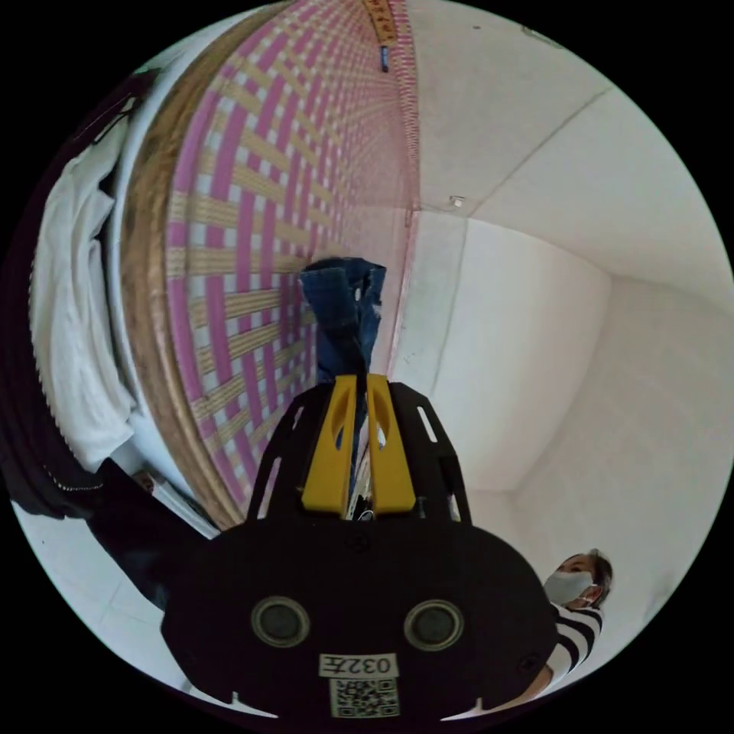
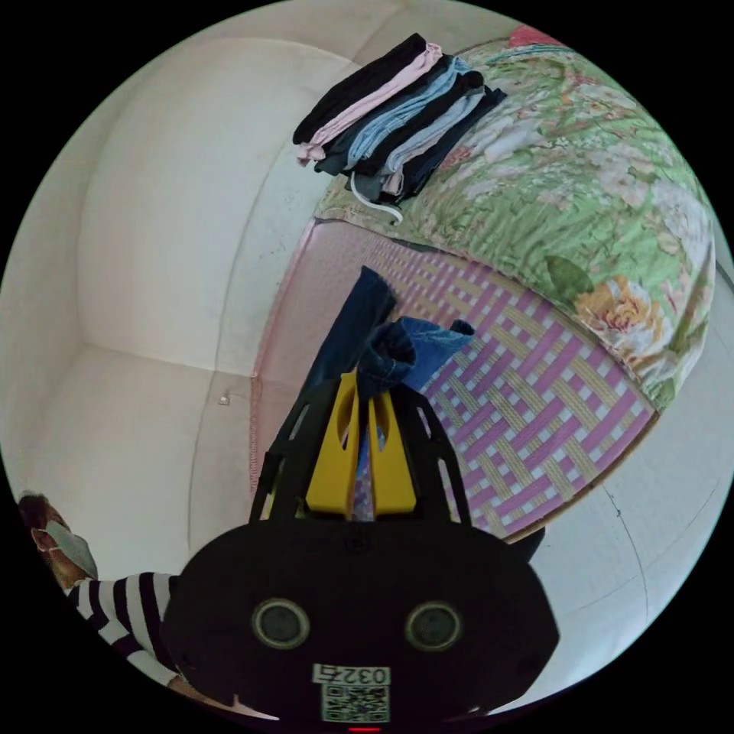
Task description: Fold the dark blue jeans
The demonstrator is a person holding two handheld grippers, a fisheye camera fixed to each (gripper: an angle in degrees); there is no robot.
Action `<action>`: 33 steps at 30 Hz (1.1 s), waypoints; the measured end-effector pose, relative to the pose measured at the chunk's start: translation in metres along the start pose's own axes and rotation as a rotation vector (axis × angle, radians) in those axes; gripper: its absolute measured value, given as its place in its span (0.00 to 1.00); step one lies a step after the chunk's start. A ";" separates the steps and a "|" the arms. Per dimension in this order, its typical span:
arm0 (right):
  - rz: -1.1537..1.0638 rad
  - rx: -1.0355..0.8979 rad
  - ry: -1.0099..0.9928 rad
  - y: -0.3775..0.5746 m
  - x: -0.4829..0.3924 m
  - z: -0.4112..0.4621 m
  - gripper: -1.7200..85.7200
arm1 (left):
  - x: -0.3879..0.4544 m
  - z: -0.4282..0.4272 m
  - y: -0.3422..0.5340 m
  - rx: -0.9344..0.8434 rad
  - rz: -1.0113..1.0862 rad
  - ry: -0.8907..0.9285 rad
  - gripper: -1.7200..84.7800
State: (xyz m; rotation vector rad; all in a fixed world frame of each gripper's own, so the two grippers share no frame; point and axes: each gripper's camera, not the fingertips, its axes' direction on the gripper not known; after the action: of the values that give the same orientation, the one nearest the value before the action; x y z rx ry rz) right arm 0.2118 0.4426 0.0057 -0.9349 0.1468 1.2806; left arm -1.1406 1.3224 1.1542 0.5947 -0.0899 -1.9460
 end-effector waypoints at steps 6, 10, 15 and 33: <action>0.042 0.059 -0.155 0.000 -0.017 -0.016 0.01 | 0.030 0.016 0.002 0.007 0.093 0.181 0.00; 0.036 0.071 -0.193 -0.006 -0.035 -0.021 0.01 | 0.050 0.033 -0.002 0.035 0.104 0.294 0.00; 0.036 0.085 -0.268 -0.025 -0.066 -0.018 0.01 | 0.092 0.075 -0.021 0.019 0.137 0.433 0.00; 0.209 0.026 -0.113 -0.150 -0.137 0.154 0.01 | 0.116 0.300 -0.131 -0.030 -0.005 0.183 0.01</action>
State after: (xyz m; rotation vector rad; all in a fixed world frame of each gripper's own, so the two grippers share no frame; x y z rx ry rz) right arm 0.2354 0.4441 0.2603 -0.8390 0.1761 1.5175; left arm -1.4205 1.2201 1.3320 0.7499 0.0556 -1.8858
